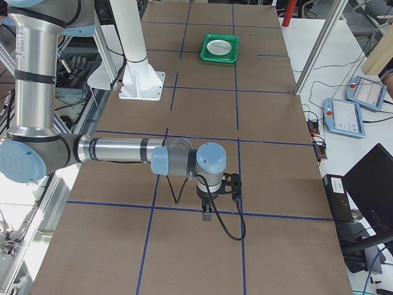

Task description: Place fork

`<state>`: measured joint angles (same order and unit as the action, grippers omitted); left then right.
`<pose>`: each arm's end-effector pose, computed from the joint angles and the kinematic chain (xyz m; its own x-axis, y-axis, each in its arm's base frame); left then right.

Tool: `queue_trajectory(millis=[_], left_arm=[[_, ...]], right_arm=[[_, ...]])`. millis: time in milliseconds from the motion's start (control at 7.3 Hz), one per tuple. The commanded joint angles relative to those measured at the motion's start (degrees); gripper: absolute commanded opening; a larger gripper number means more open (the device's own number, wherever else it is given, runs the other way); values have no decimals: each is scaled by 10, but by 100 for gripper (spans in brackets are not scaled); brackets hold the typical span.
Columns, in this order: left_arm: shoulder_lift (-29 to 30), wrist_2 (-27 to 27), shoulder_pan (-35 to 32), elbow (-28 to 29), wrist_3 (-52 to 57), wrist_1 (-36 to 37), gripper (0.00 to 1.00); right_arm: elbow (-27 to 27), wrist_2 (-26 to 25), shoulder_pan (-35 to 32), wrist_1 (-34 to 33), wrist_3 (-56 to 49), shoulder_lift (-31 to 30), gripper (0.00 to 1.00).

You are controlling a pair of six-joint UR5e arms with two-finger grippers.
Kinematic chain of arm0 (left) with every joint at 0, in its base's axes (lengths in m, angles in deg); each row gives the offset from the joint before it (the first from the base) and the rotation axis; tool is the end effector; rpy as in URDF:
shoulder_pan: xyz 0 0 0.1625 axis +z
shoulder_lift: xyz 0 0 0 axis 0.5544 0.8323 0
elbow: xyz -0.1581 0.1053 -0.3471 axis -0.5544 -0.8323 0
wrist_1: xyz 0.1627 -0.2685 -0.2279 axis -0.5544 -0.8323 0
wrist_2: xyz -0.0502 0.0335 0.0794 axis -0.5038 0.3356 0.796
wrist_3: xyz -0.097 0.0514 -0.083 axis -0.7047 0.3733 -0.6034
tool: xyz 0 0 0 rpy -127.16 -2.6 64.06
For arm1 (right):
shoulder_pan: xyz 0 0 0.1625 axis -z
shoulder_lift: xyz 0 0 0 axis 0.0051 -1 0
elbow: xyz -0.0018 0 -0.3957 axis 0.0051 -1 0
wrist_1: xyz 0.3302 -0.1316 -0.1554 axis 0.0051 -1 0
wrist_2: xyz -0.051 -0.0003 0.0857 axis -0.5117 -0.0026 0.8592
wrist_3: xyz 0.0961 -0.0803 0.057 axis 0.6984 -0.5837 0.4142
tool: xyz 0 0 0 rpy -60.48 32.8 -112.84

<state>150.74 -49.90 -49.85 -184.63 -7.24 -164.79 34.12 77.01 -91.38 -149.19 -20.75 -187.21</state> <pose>0.0177 -0.4693 0.5415 0.6873 -0.0039 -0.7264 0.0577 0.9971 0.0493 0.0549 -0.4083 0.6507 0.7538 -0.0219 0.6568 0.0169 0.9998 0.0140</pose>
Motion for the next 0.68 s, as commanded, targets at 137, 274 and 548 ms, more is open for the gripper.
queue_trajectory(millis=[137,274,548], left_arm=[[5,58,151,-55,-226,-102,100],[9,95,205,-55,-293,-128,100],[19,105,239,-20,-299,-194,100]], right_arm=[[0,0,0,0,1,0,100],[0,0,0,0,1,0,100],[0,0,0,0,0,0,100]])
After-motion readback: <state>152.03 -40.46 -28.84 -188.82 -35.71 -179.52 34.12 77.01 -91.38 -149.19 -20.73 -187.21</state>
